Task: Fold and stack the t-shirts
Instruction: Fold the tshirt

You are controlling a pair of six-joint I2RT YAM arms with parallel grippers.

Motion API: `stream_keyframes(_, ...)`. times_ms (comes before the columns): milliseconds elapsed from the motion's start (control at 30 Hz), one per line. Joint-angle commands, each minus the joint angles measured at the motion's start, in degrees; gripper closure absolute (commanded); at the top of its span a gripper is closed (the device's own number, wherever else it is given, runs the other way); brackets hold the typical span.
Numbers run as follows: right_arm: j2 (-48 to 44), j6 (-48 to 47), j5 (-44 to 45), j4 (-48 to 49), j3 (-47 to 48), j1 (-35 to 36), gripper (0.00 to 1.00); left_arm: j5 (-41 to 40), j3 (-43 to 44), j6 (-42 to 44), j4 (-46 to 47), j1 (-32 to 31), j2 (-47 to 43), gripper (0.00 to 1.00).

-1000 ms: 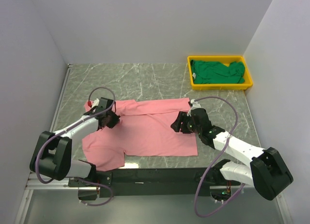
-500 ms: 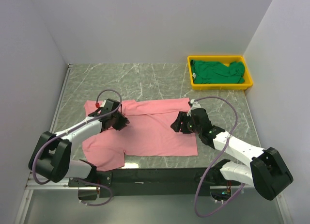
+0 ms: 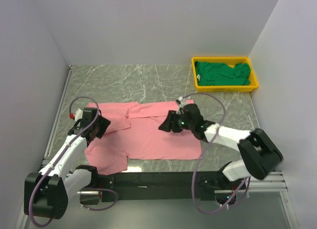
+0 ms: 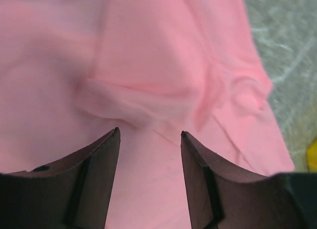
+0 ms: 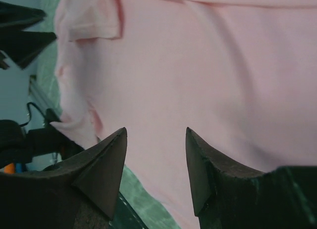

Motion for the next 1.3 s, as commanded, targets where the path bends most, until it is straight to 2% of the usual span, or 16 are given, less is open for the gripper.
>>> stream_keyframes(0, 7.1, 4.0, -5.6, 7.4, 8.6, 3.5, 0.43, -2.3, -3.2, 2.1, -1.8, 4.3, -2.5, 0.43)
stream_keyframes(267, 26.4, 8.9, -8.0, 9.8, 22.6, 7.7, 0.42, 0.2, -7.5, 2.8, 1.2, 11.2, -3.3, 0.42)
stream_keyframes(567, 41.5, 12.9, -10.0, 11.0, 34.9, 10.1, 0.48, 2.4, -9.8, 4.9, 5.8, 12.4, -2.6, 0.42)
stream_keyframes(867, 46.5, 13.7, -8.2, 10.5, 39.2, 11.1, 0.53, 4.0, -11.1, 5.7, 8.7, 12.6, -0.9, 0.44)
stream_keyframes(1267, 49.5, 13.7, -7.3, 8.8, 42.6, 11.7, 0.55, 3.7, -10.6, 6.3, 8.9, 12.5, -1.4, 0.45)
